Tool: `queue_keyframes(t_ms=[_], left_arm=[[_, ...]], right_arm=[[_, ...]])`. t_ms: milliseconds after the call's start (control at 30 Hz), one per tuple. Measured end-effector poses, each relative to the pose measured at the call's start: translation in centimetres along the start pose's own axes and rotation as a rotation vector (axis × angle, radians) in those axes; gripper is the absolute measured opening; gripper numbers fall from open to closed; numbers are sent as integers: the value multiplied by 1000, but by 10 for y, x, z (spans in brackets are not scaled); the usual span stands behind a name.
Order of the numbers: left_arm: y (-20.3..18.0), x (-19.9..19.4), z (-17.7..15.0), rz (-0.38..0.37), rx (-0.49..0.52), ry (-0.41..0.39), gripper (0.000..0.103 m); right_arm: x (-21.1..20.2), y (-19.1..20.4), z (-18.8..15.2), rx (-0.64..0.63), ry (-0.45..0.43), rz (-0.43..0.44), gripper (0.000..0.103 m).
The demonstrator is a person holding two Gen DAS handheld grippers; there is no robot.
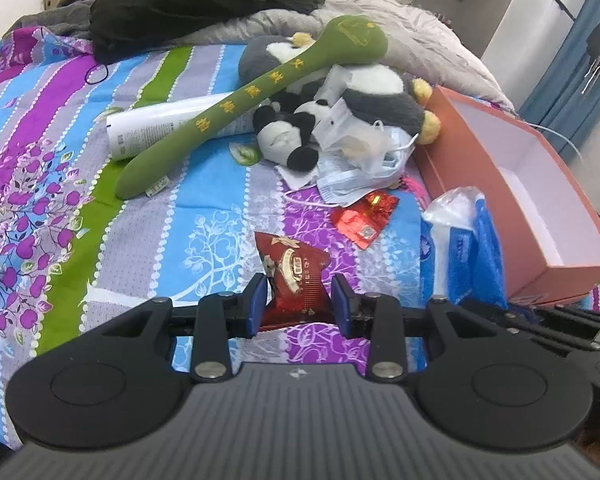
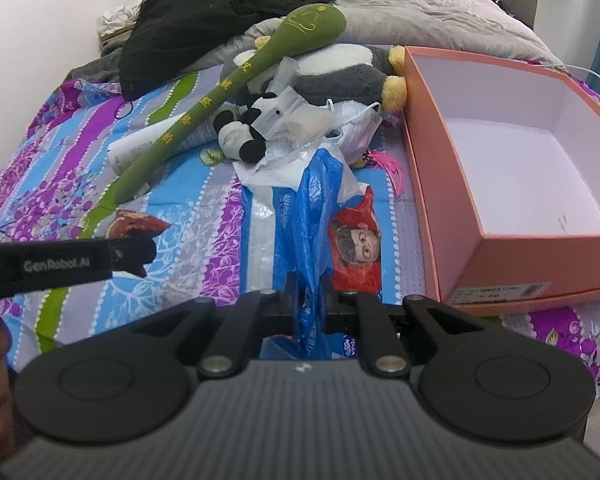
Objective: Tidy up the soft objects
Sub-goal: 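Lift the red packet with the left gripper while the right carries the tissue pack over the box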
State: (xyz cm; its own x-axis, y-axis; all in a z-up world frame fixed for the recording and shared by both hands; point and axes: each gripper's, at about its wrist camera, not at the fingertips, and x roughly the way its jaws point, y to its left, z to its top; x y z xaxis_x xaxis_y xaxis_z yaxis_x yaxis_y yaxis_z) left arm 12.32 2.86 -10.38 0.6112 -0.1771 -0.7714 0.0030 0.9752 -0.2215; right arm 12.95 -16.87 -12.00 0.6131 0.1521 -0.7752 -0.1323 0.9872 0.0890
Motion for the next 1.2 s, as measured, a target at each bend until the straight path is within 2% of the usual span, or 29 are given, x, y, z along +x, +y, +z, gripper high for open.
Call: queue_keyframes(t_ms=[300, 867, 1033, 1200], left_arm=[[-29, -25, 24, -23, 51, -60, 40], [-127, -66, 107, -141, 140, -200, 41], [-166, -63, 124, -181, 187, -213, 41], [-204, -46, 135, -222, 225, -193, 41]], right_arm=[[-31, -9, 18, 11, -69, 21, 13], [-101, -58, 96, -10, -283, -2, 13], [-112, -85, 111, 2, -318, -35, 13], [-112, -115, 118, 27, -321, -76, 13]])
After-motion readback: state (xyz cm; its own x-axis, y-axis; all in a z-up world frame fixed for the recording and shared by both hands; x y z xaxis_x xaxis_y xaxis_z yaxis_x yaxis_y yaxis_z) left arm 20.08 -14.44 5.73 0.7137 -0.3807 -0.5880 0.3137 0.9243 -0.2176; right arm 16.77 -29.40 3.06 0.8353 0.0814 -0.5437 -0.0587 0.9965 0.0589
